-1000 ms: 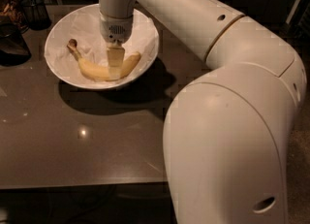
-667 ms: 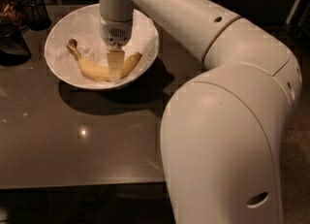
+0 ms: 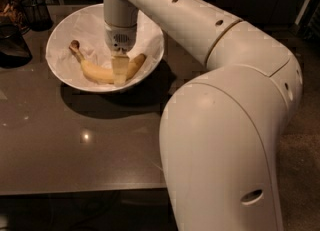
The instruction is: Pick banana from white bowl
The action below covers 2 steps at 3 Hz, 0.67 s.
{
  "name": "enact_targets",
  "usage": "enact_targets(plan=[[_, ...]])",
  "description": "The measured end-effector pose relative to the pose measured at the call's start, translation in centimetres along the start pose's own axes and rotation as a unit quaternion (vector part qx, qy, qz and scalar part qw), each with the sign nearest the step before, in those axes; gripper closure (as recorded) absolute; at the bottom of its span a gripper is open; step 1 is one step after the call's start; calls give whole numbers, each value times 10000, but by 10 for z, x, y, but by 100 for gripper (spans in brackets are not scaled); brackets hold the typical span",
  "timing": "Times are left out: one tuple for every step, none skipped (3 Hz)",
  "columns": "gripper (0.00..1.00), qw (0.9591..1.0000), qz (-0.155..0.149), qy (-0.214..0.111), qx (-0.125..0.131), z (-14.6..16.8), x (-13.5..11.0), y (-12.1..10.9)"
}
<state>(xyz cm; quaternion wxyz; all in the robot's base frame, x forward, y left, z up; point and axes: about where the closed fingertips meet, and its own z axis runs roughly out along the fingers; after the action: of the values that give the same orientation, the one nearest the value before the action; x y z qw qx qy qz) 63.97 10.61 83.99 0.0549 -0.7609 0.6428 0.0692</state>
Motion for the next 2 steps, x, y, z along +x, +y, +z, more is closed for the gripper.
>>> enact_targets(plan=[[63, 10000, 0, 0, 0, 0, 0, 0], [86, 10000, 0, 0, 0, 0, 0, 0]])
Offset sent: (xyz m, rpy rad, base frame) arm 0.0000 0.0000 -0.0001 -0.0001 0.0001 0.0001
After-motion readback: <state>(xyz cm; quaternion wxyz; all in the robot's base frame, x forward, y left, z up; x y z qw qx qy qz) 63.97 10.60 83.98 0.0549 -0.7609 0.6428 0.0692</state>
